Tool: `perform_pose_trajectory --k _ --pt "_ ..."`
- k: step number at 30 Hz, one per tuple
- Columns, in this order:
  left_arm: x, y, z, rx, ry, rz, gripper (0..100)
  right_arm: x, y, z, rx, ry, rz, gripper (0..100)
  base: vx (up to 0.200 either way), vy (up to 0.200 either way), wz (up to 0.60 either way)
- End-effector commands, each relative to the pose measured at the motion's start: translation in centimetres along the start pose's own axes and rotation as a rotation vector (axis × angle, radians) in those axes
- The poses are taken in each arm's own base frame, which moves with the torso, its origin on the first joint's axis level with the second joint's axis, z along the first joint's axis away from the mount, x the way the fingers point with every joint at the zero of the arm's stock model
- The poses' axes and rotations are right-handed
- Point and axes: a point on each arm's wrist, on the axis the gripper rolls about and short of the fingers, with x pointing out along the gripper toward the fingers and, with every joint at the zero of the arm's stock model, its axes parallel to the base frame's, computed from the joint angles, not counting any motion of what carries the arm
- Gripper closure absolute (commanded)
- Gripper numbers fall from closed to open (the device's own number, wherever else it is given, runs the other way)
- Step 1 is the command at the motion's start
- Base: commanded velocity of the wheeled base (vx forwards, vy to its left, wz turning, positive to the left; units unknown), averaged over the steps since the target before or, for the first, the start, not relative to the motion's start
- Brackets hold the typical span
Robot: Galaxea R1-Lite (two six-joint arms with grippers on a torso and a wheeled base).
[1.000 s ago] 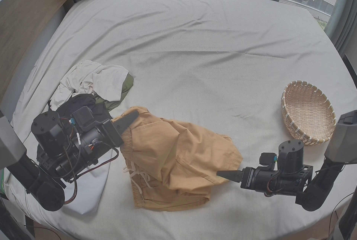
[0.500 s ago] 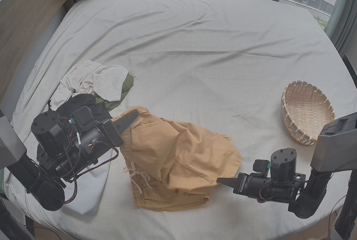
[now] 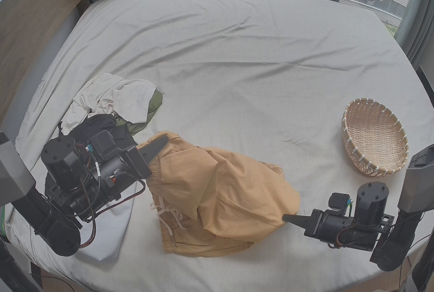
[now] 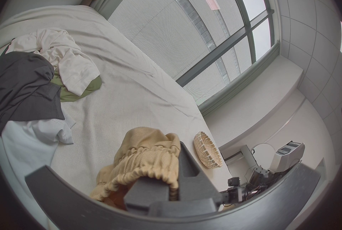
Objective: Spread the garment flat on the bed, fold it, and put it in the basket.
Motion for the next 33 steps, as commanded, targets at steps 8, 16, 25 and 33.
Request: perform_pose_trajectory --k 8,16,25,33 --pt "0.4 0.4 -0.7 -0.006 0.024 0.012 100 -6.1 1.6 2.7 0.005 -0.151 0.100 100 0.000 0.000 0.00" --pt "0.4 0.5 -0.7 -0.007 0.023 0.015 100 -7.7 2.1 3.1 -0.001 -0.183 0.099 100 0.000 0.000 0.00" --pt "0.4 0.5 -0.8 -0.008 0.015 0.034 100 -9.4 1.5 3.8 -0.085 -0.248 0.032 100 0.000 0.000 0.00" --pt "0.4 0.8 -0.6 -0.007 0.002 0.053 100 -8.1 0.3 6.4 -0.060 -0.304 -0.032 100 0.000 0.000 0.00"
